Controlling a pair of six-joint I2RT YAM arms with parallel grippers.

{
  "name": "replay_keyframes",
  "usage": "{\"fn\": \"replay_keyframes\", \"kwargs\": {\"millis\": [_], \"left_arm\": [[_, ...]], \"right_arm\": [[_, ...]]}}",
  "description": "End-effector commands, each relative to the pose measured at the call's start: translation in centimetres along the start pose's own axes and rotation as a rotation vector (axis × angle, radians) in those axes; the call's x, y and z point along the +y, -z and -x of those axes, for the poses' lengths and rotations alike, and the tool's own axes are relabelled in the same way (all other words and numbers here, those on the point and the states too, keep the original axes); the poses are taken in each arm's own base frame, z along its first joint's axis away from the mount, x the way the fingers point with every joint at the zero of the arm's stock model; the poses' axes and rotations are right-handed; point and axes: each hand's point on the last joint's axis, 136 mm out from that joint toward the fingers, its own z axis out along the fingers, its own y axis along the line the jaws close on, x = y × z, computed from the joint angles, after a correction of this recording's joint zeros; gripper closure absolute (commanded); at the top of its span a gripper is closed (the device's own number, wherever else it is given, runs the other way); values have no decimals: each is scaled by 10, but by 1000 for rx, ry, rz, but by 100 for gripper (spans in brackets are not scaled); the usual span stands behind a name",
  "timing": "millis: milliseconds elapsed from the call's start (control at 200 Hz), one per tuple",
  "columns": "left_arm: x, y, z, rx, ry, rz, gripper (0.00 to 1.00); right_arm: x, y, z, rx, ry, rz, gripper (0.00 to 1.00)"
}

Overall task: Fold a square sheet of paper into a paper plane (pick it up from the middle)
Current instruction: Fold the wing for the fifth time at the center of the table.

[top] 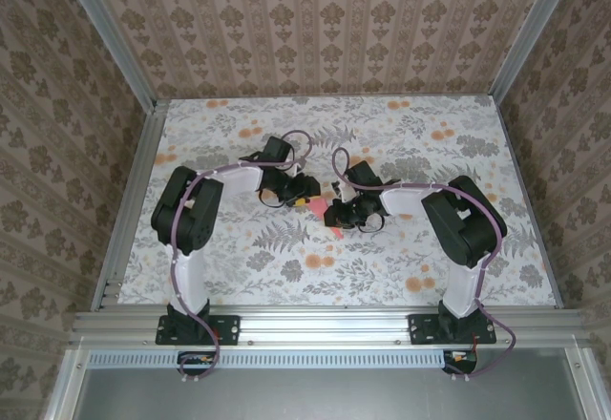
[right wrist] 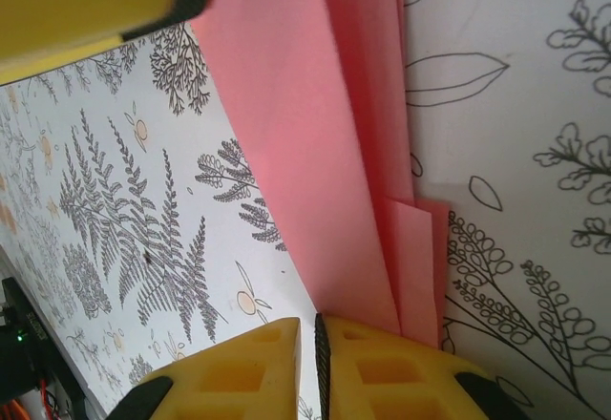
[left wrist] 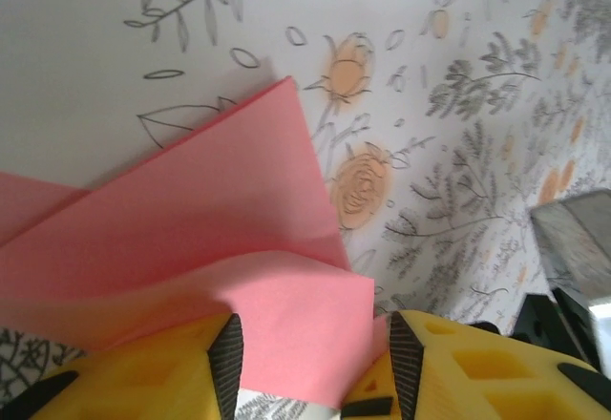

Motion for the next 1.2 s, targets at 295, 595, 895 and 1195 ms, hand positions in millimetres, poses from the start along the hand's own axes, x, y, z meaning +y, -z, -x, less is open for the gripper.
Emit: {"fn": "replay_keyframes", "kwargs": {"millis": [295,595,895,1195], "left_arm": [[-21,-4,-14,-35,-110,-66,54],[-2,-17,-11,-11,-130,11,57],[21,-15,1,-33,-116,77,58],[59,-10,18,-53,-78,125,58]], "right_arm": [[-32,-13,-26,95,-119,-91,86],[-42,-15,-34,136,-161,-139,87],[-53,-13,-47,181,-180,-188,87],[-61,-10,-61,215,-177,-214,87]]}}
